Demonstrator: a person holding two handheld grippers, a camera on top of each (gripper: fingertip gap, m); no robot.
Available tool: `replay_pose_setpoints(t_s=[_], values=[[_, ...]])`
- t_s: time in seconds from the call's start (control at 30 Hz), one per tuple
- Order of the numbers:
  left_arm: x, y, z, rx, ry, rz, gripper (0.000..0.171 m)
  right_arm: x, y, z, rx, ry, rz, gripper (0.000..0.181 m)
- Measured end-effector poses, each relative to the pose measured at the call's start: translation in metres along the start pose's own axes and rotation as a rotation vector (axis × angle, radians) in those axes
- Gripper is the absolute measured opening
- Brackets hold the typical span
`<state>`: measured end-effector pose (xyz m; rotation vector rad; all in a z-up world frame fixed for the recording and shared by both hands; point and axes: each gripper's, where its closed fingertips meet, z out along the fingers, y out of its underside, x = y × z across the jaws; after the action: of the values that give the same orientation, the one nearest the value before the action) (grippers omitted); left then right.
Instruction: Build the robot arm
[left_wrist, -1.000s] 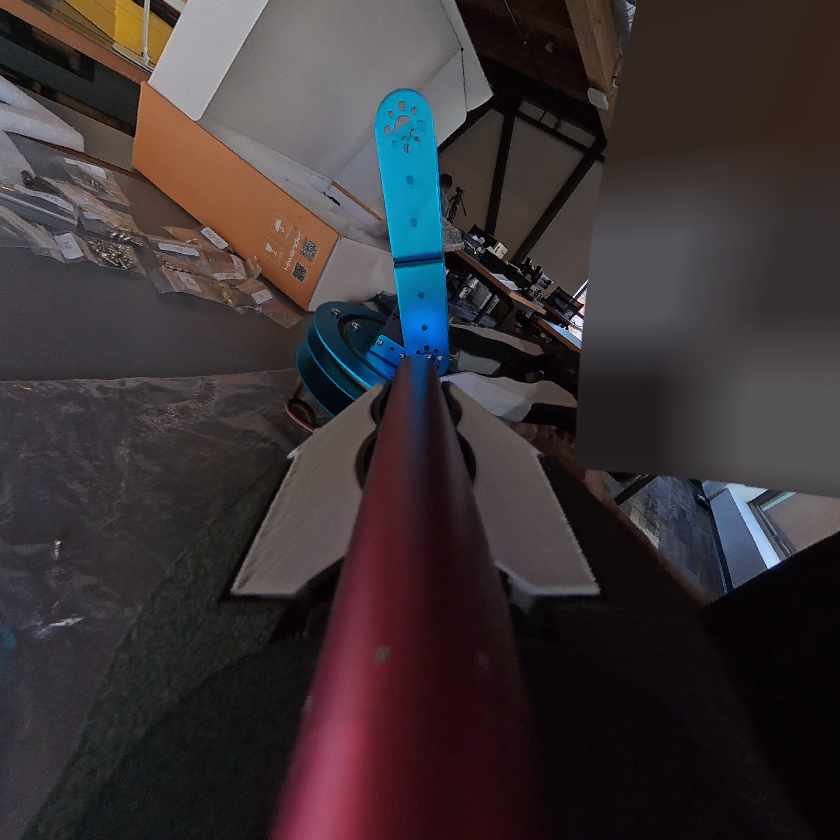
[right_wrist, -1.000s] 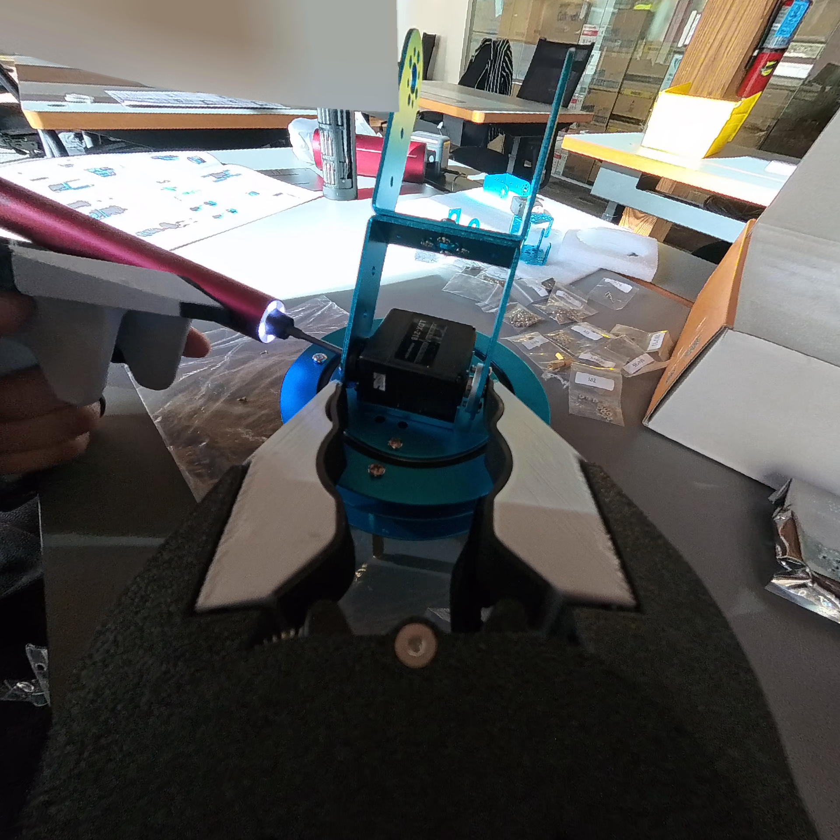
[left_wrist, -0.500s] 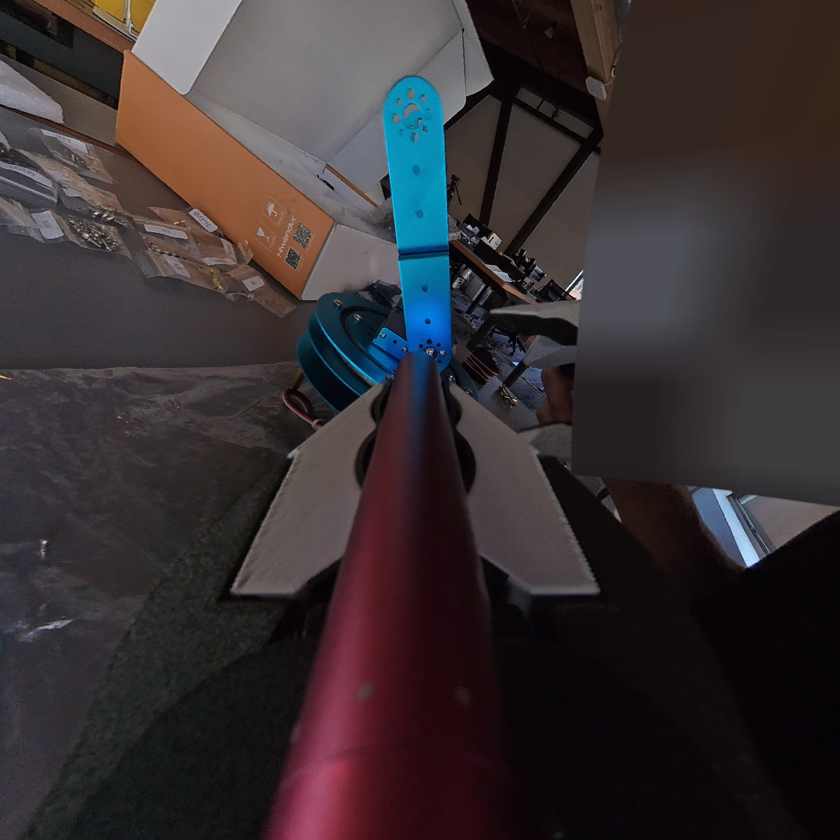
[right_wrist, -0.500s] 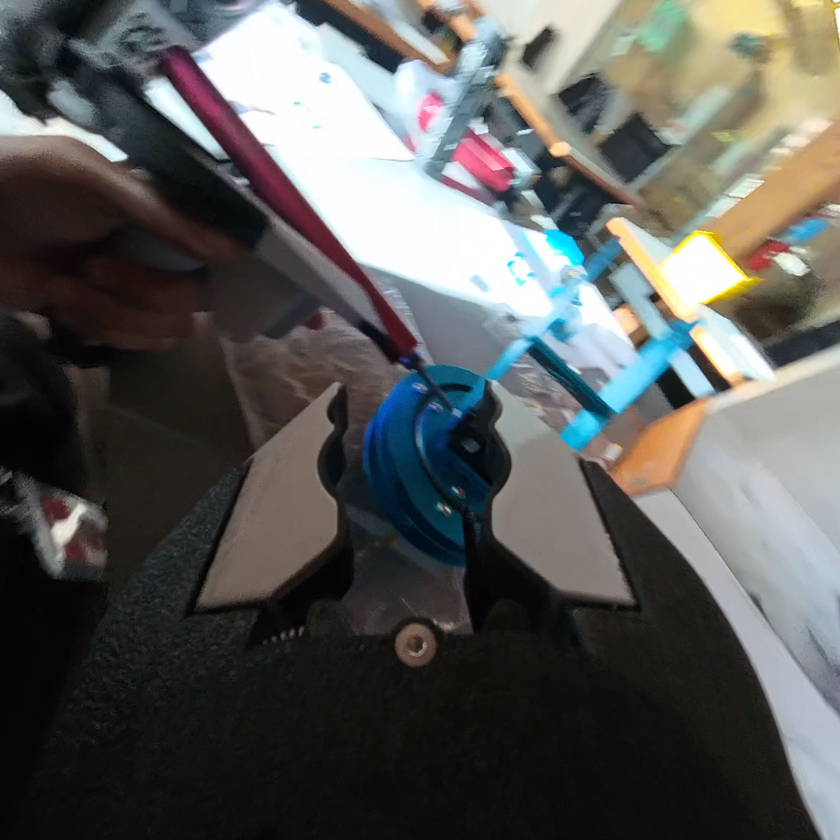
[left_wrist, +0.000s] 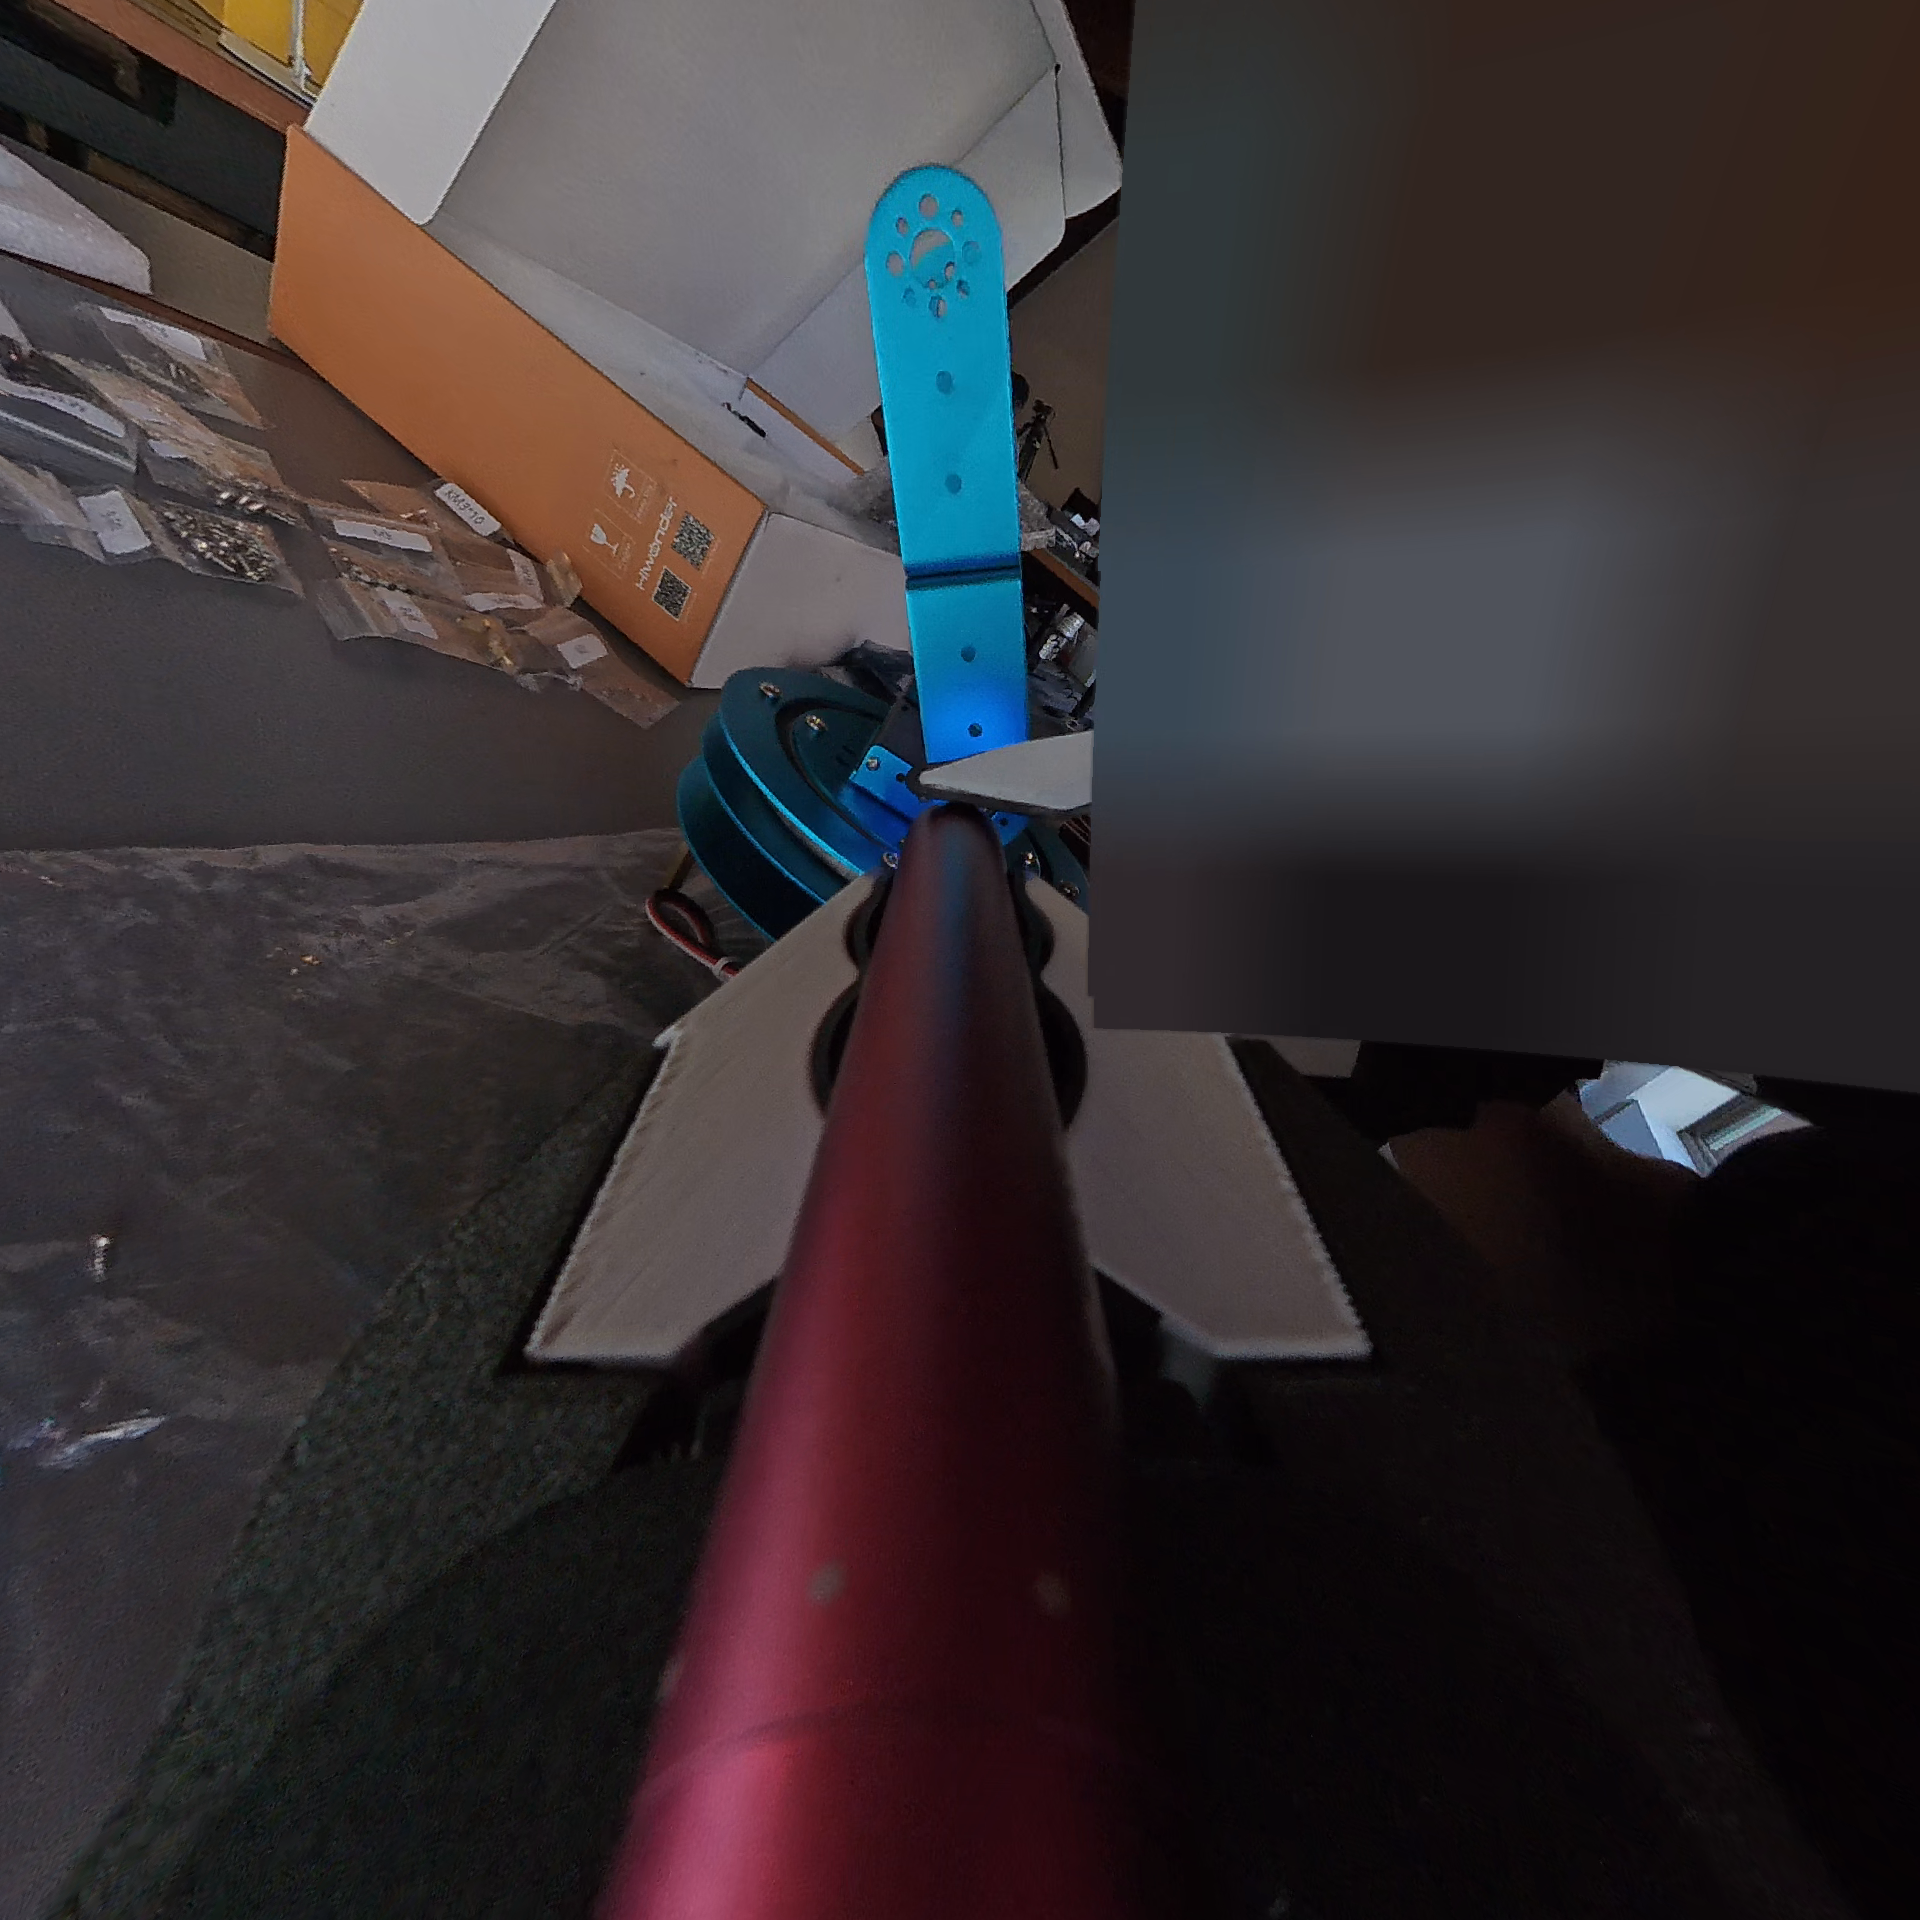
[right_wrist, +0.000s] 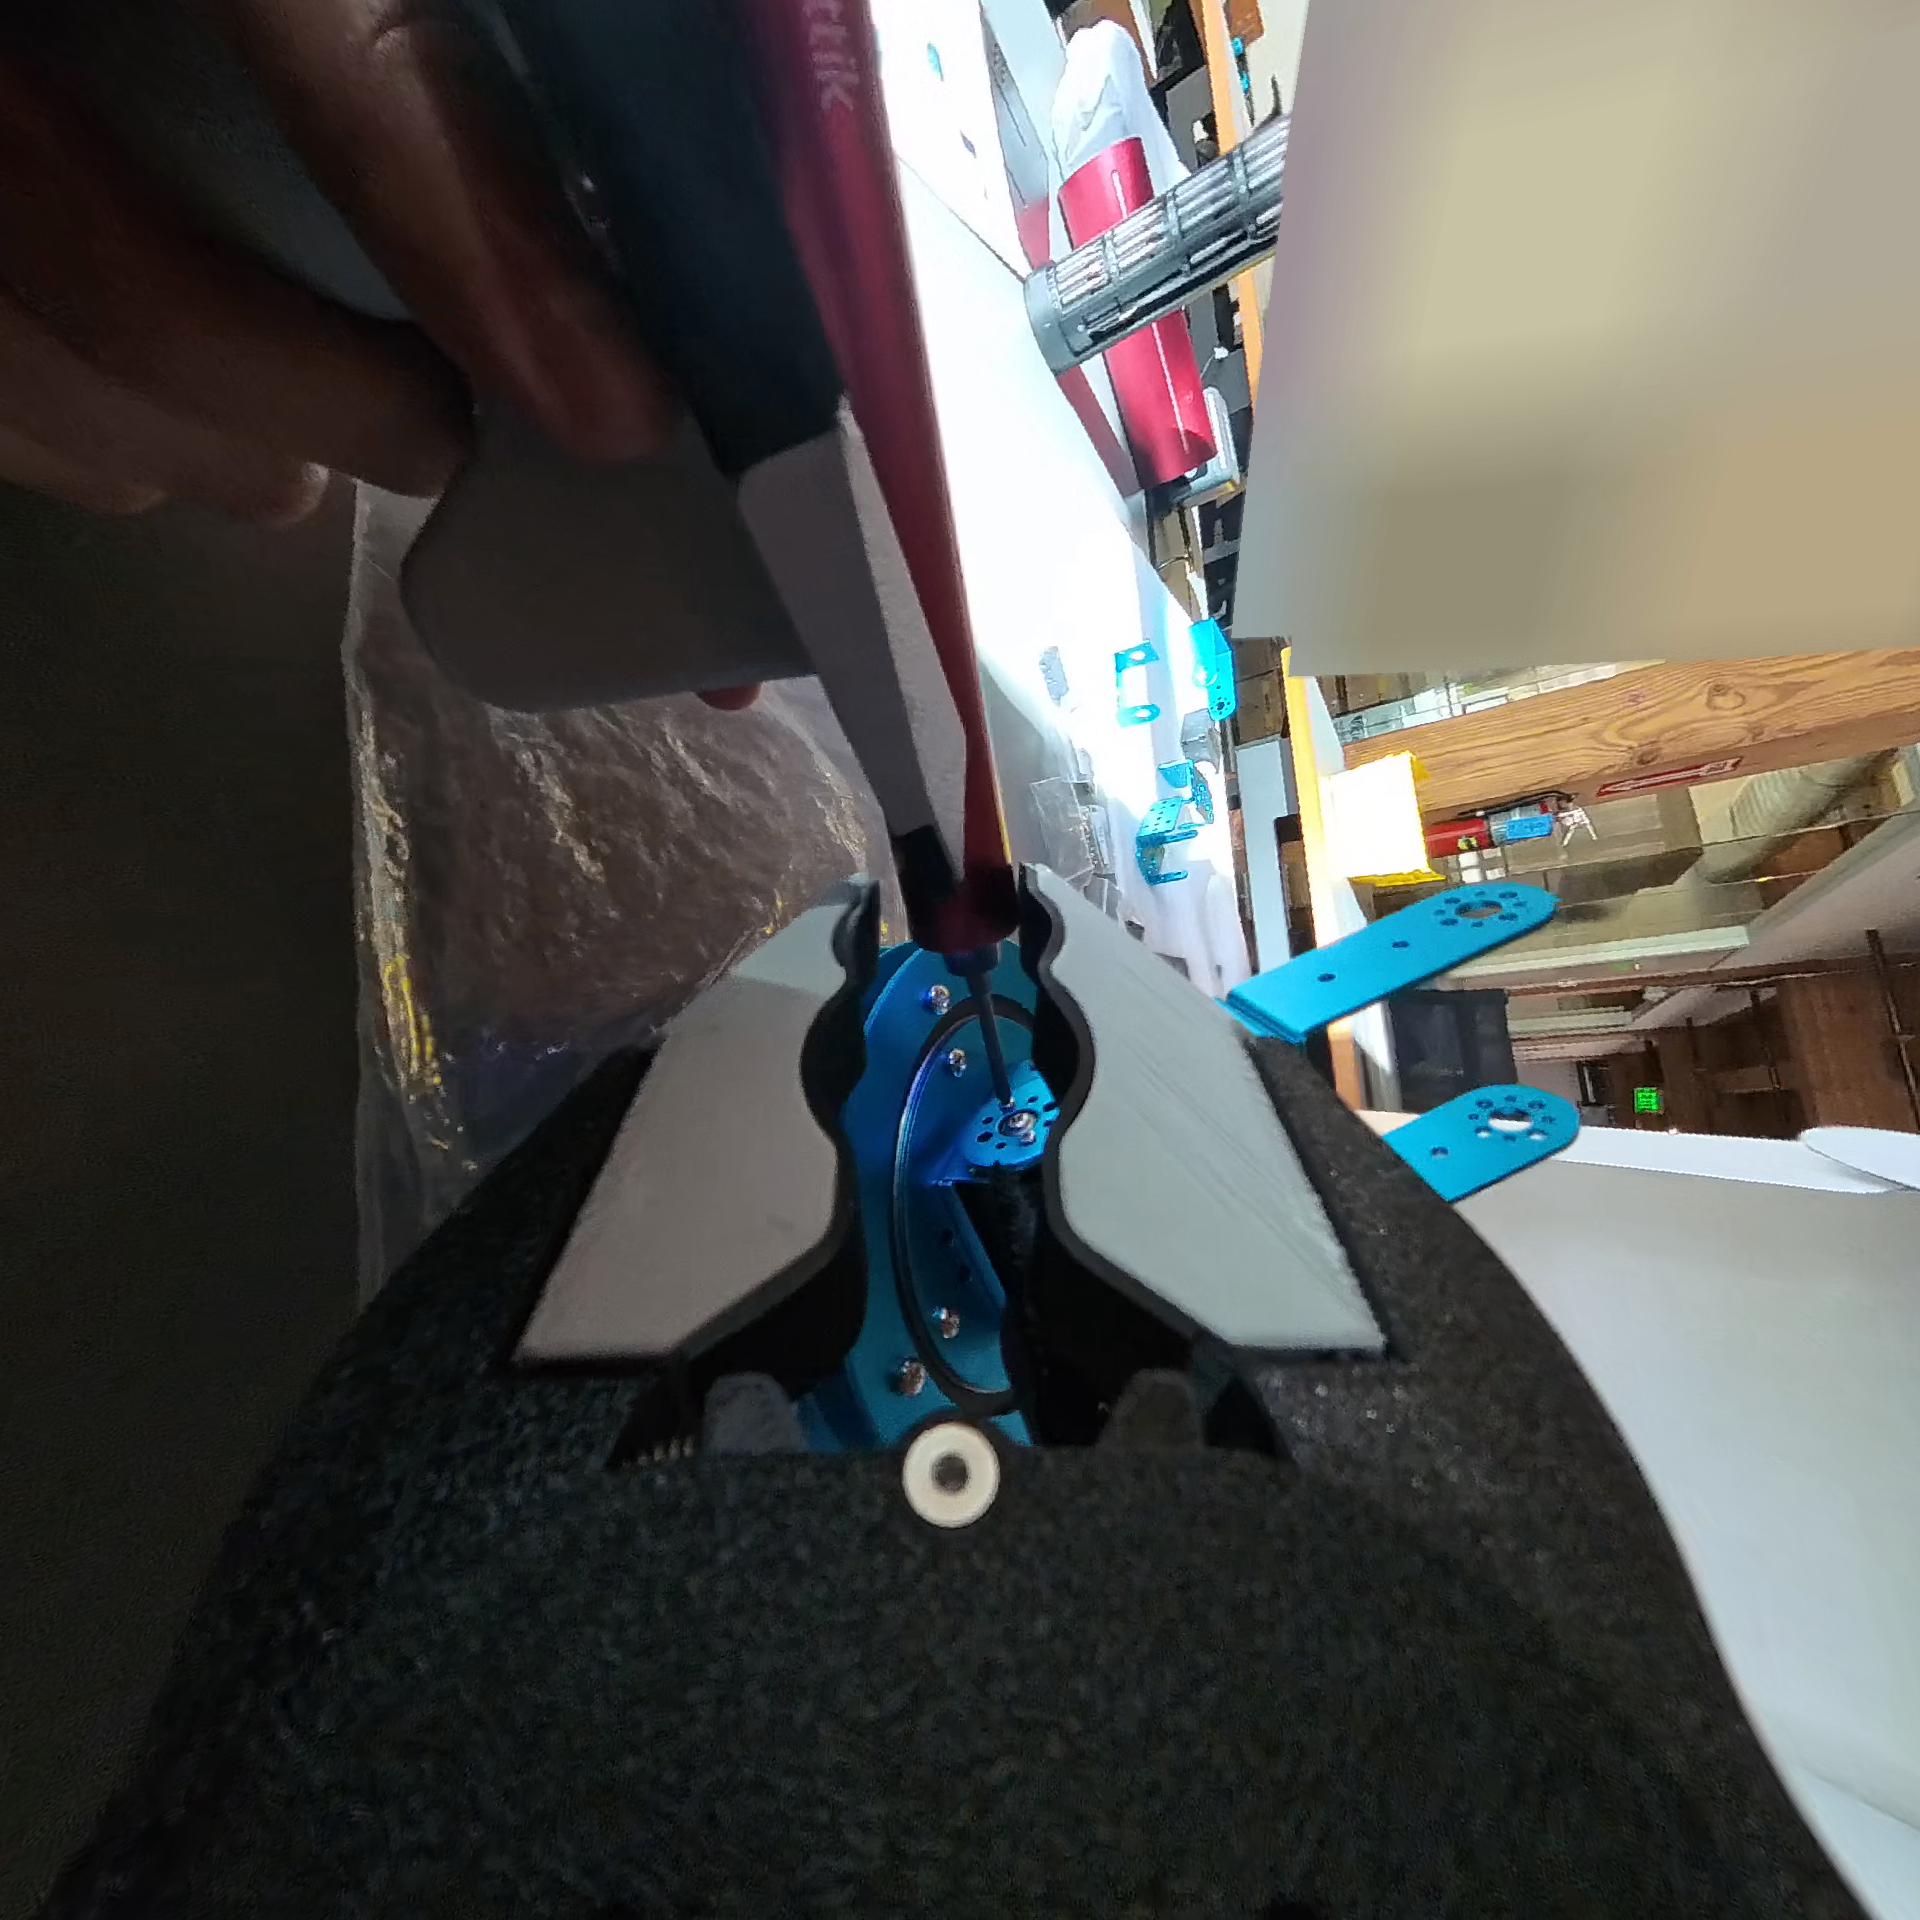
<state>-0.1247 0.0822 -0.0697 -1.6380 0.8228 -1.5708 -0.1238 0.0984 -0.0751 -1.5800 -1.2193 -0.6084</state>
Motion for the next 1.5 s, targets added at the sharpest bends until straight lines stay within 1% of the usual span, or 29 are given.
replay_pose_setpoints(t_s=[0.2,0.27,0.5,0.63,0.77,0.97,1.13,1.33,1.43,1.5], values=[[0.000,0.004,-0.002,-0.021,-0.006,0.009,0.022,0.002,0.001,0.000,0.010,-0.002,0.039,0.022],[0.000,0.005,-0.003,-0.029,-0.008,0.015,0.021,-0.004,0.003,-0.001,0.009,-0.029,0.012,0.021],[0.000,0.002,-0.004,-0.008,0.001,0.012,0.021,-0.002,0.002,0.000,0.014,-0.002,-0.016,0.020],[0.001,-0.001,-0.007,0.008,-0.002,0.024,0.022,-0.001,0.001,-0.001,0.027,0.047,-0.054,0.020],[0.002,-0.007,-0.017,0.044,0.008,0.045,0.022,-0.001,-0.002,-0.002,0.042,0.098,-0.079,0.020],[0.005,-0.010,-0.024,0.052,0.013,0.074,0.021,0.000,-0.011,-0.003,0.049,0.130,-0.086,0.020],[0.011,-0.013,-0.029,0.060,0.012,0.150,0.021,0.003,-0.018,-0.007,0.070,0.226,-0.127,0.020],[0.022,-0.019,-0.035,0.077,-0.007,0.343,0.022,0.011,-0.028,-0.015,0.144,0.385,-0.166,0.020],[0.026,-0.024,-0.038,0.090,0.006,0.352,0.023,0.021,-0.032,-0.023,0.157,0.506,-0.193,0.021],[0.025,-0.028,-0.040,0.095,0.010,0.336,0.030,0.026,-0.035,-0.027,0.167,0.556,-0.210,0.021]])
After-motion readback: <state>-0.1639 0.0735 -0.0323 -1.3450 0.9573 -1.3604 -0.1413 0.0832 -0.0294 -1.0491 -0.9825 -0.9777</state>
